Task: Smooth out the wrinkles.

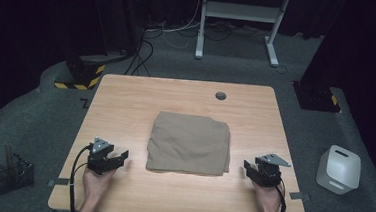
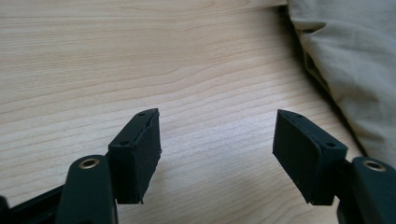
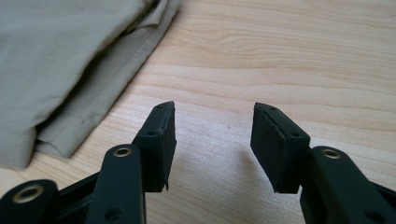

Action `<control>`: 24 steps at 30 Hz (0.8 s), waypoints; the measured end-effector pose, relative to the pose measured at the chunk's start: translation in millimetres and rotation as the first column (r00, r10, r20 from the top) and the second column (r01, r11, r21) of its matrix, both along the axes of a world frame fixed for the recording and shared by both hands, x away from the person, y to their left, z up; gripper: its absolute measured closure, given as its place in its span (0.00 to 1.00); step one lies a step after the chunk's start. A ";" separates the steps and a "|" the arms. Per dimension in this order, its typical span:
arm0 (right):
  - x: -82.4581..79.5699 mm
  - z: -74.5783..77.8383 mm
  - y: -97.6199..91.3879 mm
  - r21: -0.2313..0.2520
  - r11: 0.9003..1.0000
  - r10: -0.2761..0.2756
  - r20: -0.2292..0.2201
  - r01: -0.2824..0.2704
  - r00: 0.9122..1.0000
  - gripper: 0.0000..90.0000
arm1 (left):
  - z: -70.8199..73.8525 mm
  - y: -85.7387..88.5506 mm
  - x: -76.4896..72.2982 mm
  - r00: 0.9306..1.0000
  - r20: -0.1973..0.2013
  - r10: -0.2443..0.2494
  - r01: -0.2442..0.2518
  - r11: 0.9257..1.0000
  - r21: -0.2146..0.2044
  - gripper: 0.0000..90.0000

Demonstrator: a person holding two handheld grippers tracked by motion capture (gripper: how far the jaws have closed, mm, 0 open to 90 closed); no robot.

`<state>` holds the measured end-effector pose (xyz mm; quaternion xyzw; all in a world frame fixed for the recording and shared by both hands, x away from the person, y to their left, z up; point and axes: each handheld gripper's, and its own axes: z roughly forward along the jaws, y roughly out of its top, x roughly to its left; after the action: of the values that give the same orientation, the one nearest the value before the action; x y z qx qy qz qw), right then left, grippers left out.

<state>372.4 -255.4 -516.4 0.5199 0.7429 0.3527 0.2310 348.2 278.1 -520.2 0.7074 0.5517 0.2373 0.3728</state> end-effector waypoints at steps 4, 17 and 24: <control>2.3 -2.3 -0.3 -0.018 1.000 -0.011 -0.009 0.010 1.000 0.55 | -3.2 -1.2 1.2 1.000 -0.006 0.013 -0.012 1.000 0.023 0.36; 6.2 -6.3 -1.0 -0.052 0.998 -0.021 -0.025 0.019 0.999 0.48 | -8.1 -2.8 7.0 0.998 -0.042 0.052 -0.048 0.994 0.094 0.33; 6.7 -6.5 -1.1 -0.055 0.998 -0.032 -0.028 0.031 0.999 0.43 | -8.3 -4.1 7.1 0.996 -0.045 0.074 -0.070 0.993 0.092 0.30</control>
<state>379.1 -256.5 -522.8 0.5300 0.7473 0.3210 0.2400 355.2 274.0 -528.5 0.7086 0.5745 0.2582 0.3182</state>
